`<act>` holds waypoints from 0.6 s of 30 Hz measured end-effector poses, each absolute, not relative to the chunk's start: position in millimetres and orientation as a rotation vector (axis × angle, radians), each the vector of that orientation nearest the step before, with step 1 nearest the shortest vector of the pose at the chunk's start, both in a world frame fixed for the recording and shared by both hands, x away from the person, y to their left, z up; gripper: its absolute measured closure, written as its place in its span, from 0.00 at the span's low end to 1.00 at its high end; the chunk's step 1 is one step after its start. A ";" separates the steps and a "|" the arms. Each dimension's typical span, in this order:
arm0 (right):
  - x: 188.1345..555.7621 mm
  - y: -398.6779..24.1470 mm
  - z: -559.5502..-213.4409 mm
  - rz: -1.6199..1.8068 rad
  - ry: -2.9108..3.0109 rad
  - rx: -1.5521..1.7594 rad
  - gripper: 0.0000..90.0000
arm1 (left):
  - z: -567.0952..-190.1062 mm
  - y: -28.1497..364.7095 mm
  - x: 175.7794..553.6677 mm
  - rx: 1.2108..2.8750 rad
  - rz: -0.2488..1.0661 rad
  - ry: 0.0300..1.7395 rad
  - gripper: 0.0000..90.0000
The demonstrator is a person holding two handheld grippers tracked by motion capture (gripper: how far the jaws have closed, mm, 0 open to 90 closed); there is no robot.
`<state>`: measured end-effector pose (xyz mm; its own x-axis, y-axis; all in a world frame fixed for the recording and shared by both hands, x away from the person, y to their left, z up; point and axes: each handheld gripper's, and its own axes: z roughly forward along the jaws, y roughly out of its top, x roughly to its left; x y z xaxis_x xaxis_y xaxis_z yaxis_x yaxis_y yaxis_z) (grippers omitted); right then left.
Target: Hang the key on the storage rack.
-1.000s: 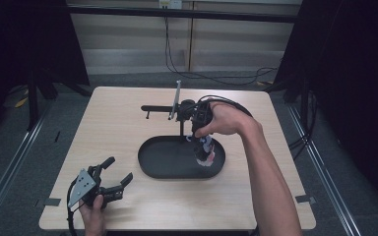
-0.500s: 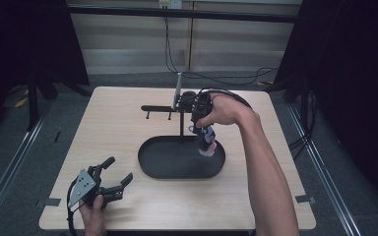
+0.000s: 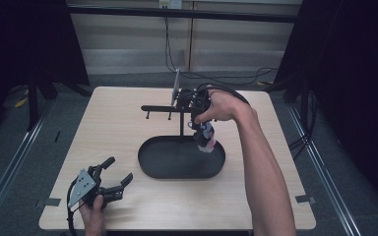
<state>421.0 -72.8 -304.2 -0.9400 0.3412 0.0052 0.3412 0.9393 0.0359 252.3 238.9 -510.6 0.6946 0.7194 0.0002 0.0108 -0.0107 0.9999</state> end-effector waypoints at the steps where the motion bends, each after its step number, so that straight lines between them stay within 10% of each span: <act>1: 421.7 -73.6 -303.1 0.061 3.089 0.549 0.97 | -510.6 239.0 252.4 1.493 0.624 0.634 0.17; 18: 433.6 -80.6 -305.1 0.082 3.063 0.579 0.97 | -510.6 239.0 252.5 1.492 0.624 0.635 0.17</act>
